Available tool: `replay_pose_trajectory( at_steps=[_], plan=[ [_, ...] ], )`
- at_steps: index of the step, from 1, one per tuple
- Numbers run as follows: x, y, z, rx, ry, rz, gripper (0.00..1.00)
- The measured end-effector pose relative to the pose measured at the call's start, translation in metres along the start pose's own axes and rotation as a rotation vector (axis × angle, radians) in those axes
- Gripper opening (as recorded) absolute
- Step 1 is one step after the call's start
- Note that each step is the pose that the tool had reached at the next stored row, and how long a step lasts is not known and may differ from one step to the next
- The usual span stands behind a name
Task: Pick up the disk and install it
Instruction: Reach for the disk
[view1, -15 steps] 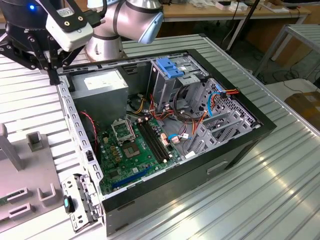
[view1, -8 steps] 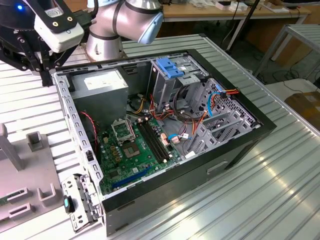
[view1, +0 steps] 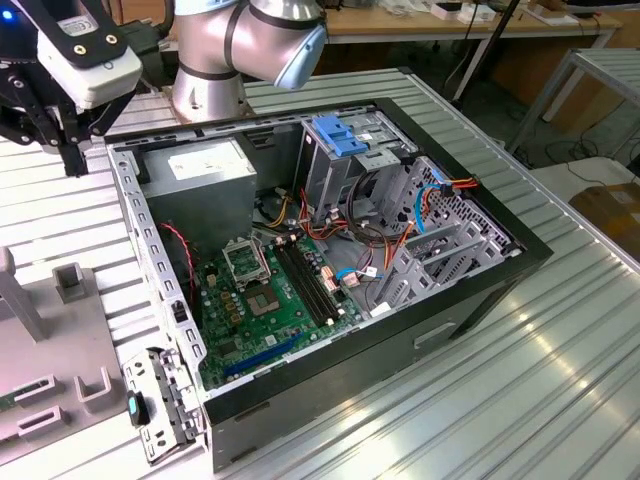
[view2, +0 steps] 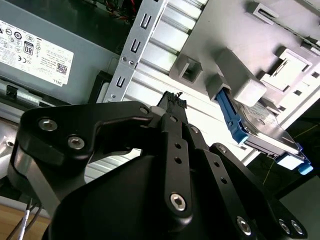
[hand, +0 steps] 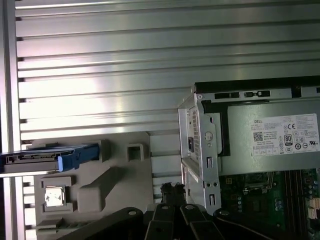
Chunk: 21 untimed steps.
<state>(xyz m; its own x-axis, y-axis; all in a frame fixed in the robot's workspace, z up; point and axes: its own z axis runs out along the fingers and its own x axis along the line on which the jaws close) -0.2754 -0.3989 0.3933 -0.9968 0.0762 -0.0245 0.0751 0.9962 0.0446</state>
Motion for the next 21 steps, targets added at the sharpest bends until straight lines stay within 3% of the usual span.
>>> replay_pose_trajectory(
  at_steps=[3, 5, 9, 10, 11, 13, 17, 19, 21],
  plan=[
    [0.0061, -0.0003, -0.0002, 0.0000, 0.0000, 0.000, 0.11],
    [0.0165, 0.0013, -0.0003, -0.0001, 0.0000, 0.000, 0.11],
    [0.0343, 0.0120, -0.0003, -0.0002, 0.0000, 0.000, 0.11],
    [0.0433, 0.0138, -0.0004, -0.0003, -0.0001, 0.000, 0.11],
    [0.0569, 0.0142, -0.0008, -0.0002, 0.0001, 0.000, 0.11],
    [0.0720, 0.0138, -0.0012, -0.0001, 0.0002, 0.000, 0.11],
    [0.0906, 0.0127, -0.0017, -0.0002, 0.0001, 0.000, 0.11],
    [0.1088, 0.0117, -0.0022, -0.0002, 0.0001, 0.000, 0.11],
    [0.1178, 0.0111, -0.0024, -0.0004, 0.0000, 0.000, 0.11]
  ],
)
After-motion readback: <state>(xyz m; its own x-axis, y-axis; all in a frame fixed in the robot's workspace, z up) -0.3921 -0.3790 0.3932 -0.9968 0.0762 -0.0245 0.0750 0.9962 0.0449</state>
